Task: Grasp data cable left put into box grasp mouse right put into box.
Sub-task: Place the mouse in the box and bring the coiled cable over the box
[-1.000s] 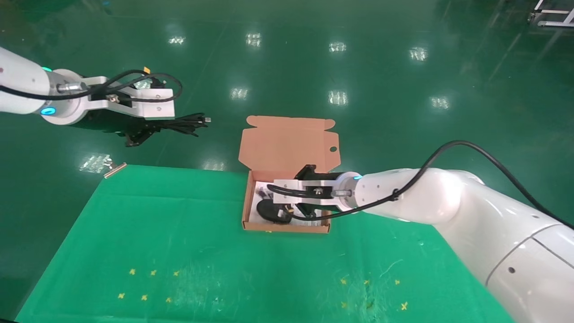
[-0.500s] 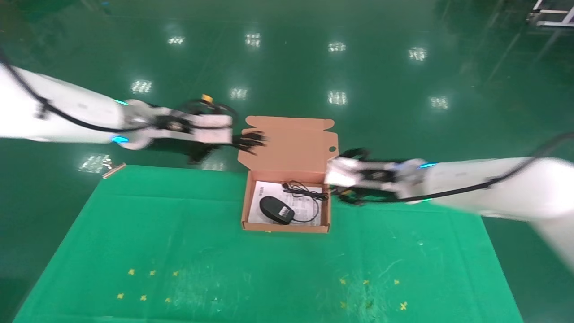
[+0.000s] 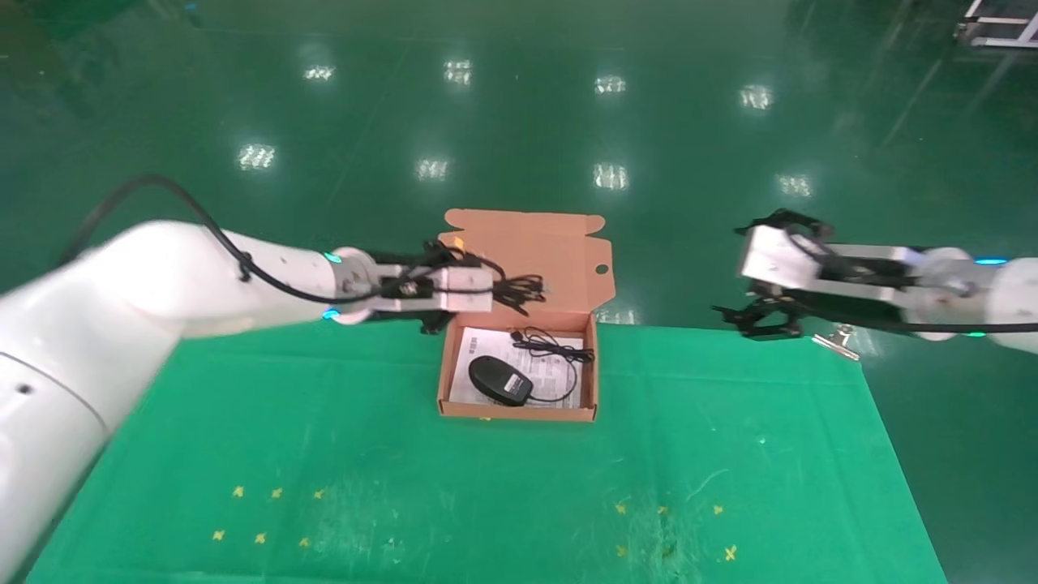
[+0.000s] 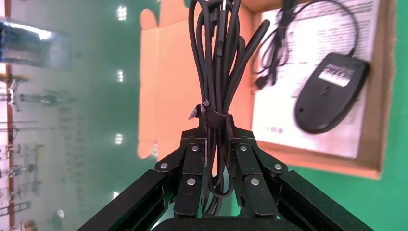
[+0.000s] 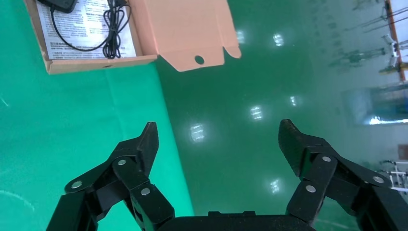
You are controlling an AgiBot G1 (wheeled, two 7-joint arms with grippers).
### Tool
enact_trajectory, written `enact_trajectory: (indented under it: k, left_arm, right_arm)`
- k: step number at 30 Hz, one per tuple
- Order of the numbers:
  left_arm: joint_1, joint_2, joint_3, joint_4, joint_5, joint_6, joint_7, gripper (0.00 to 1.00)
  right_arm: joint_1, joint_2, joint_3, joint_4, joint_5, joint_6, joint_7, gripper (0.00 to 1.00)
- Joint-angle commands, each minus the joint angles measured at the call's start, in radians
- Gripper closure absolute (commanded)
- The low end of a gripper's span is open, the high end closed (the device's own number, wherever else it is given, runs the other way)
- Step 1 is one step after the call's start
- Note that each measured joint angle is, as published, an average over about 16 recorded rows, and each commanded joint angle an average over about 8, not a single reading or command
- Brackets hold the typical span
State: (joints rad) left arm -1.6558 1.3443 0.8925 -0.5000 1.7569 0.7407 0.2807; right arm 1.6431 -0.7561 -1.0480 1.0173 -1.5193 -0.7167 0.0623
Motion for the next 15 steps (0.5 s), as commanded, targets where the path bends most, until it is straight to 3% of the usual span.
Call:
enact_trajectory:
  k: [1, 15]
  left_arm:
    - [0.015, 0.018, -0.005, 0.040, -0.031, -0.021, 0.056, 1.00]
    - [0.089, 0.025, 0.078, 0.036, -0.257, -0.032, 0.217, 1.00]
  right_arm:
    - [0.004, 0.032, 0.005, 0.027, 0.002, -0.007, 0.012, 0.00]
    - [0.008, 0.175, 0.025, 0.191, 0.023, -0.035, 0.090, 0.00]
